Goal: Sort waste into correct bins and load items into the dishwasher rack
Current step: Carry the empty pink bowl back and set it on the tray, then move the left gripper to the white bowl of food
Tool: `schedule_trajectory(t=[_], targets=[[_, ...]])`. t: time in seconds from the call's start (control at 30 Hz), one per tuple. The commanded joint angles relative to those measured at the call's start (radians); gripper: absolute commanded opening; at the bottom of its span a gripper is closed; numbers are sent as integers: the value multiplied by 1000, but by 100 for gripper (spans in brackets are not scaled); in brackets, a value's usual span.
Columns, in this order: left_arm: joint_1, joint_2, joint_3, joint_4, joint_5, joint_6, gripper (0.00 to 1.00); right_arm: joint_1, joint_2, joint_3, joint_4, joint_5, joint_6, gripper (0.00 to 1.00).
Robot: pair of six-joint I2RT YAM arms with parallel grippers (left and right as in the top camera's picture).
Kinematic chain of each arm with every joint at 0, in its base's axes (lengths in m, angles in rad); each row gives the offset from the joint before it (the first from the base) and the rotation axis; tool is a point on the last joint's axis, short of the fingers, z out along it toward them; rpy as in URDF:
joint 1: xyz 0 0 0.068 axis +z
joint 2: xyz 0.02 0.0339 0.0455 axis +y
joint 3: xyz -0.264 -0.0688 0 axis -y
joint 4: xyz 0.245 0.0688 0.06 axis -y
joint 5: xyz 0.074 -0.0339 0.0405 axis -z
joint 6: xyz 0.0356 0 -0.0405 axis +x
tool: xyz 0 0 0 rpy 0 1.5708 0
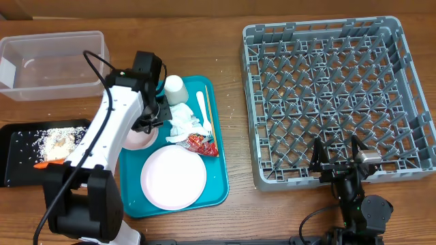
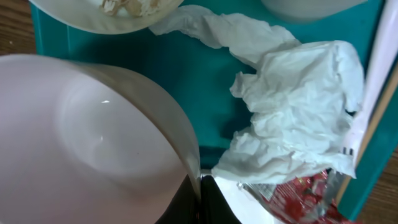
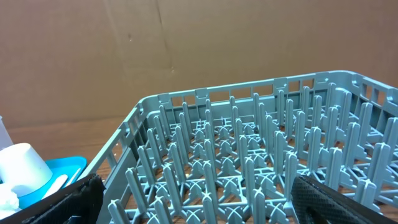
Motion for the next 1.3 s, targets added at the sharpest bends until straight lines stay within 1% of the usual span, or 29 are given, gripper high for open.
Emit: schedule_trajectory(t=[0.0,0.07,0.27,0.3,0.37,0.4,0.6,0.73,0.8,0.83,0.87,0.9,0.93,0.97,1.0,1.03,1.07,1.13,1.27], targets=[[4,2,-69,63,5,-10,4,-6,-7,-10,6,10,-3,100],[4,2,-97,98,5,-10,4,-6,-7,-10,6,10,-3,100],[4,2,-99,110,5,-9,4,-6,-7,-10,6,10,-3,100],[4,2,-99,109,5,-9,6,-6,-7,-10,6,10,-3,100],[4,2,-99,109,5,-6,12,-6,-7,-10,6,9,-3,100],[4,2,-99,108,6,-6,13,-6,-7,-10,6,10,-3,100],[4,2,-98,98,7,1,13,-6,-7,-10,6,10,-3,100],[5,2,-55,43,13,25,11,-6,-7,-10,6,9,-3,100],[10,2,18,-13,11,51,12,-6,-7,-10,6,10,-3,100],[13,2,58,-38,6,60,15,-6,-7,-10,6,10,-3,100],[18,2,107,-65,2,69,20,-6,-7,-10,6,10,-3,100],[24,2,151,-85,-1,77,28,-6,-7,-10,6,10,-3,100],[33,2,203,-105,-5,87,42,-6,-7,-10,6,10,-3,100],[41,2,243,-116,-12,93,58,-6,-7,-10,6,10,-3,100],[53,2,285,-123,-19,103,72,-6,-7,-10,6,10,-3,100],[63,2,314,-126,-23,114,78,-6,-7,-10,6,10,-3,100],[78,2,342,-125,-23,125,80,-6,-7,-10,6,10,-3,100],[116,2,365,-109,-18,130,82,-6,-7,-10,6,10,-3,100],[166,24,365,-99,-12,131,79,-6,-7,-10,6,10,-3,100]])
